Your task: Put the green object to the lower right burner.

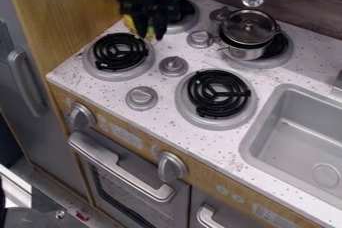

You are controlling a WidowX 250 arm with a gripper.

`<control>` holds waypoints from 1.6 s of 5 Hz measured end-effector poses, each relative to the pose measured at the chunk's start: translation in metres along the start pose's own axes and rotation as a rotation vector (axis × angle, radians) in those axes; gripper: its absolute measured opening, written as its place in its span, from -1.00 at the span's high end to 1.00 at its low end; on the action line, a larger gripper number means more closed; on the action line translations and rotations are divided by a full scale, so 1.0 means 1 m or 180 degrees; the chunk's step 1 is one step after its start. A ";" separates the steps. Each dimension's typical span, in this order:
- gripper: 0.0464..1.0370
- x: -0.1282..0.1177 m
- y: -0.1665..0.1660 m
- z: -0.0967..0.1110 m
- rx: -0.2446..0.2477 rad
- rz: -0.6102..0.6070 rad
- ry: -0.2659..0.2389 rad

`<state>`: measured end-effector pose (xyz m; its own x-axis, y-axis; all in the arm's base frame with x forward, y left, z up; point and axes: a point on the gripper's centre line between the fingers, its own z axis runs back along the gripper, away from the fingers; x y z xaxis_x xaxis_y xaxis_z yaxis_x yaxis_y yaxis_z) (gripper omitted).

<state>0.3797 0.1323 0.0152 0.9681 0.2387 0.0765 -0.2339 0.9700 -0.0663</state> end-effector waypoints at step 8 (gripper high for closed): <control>-0.48 -0.083 -0.143 -0.055 -0.0055 -0.1177 0.0394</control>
<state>0.3377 -0.0290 -0.0362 0.9905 -0.1354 -0.0221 0.1334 0.9883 -0.0735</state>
